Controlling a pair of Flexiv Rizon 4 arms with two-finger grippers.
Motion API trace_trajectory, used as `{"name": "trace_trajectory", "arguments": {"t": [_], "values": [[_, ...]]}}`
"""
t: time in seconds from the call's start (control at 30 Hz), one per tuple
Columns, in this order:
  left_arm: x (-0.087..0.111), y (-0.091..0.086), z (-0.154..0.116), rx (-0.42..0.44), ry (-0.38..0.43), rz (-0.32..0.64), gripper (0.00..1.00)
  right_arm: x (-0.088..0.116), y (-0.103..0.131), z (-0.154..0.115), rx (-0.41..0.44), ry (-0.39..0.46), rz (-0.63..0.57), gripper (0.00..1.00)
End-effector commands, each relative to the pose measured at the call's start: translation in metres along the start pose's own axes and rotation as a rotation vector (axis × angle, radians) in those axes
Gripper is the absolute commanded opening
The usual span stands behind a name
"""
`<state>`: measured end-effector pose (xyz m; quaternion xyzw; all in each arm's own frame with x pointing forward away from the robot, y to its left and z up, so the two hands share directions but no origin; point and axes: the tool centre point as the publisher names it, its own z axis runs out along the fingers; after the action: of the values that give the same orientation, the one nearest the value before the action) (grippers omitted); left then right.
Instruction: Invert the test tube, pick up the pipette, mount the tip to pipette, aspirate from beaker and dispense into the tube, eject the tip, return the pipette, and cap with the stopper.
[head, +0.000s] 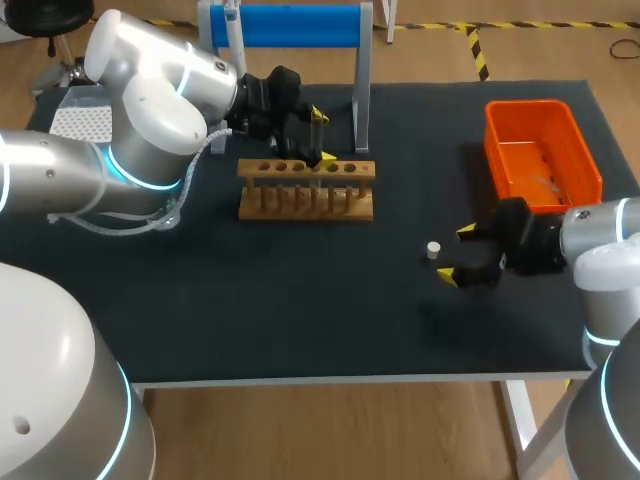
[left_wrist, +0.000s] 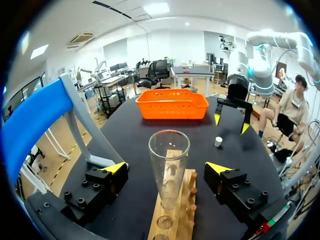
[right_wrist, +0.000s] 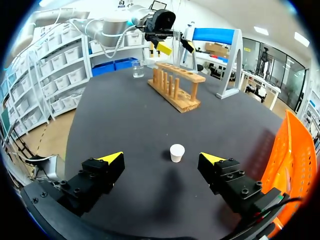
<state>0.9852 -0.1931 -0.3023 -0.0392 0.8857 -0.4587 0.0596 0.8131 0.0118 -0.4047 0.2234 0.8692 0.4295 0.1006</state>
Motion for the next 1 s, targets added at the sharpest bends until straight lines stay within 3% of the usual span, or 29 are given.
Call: {"name": "trace_trajectory", "arguments": {"t": [0.03,0.8,1.0], "values": [[0.000,0.000,0.000,-0.002,0.001,-0.001,1.00,-0.003,0.000,0.008,0.010,0.000,0.003,1.00],[0.000,0.000,0.000,-0.002,0.001,-0.001,1.00,-0.013,0.002,0.034,0.035,-0.016,0.009,1.00],[0.000,0.000,0.000,-0.002,0.001,-0.001,1.00,-0.015,0.002,0.037,0.039,-0.026,0.016,0.82]]}}
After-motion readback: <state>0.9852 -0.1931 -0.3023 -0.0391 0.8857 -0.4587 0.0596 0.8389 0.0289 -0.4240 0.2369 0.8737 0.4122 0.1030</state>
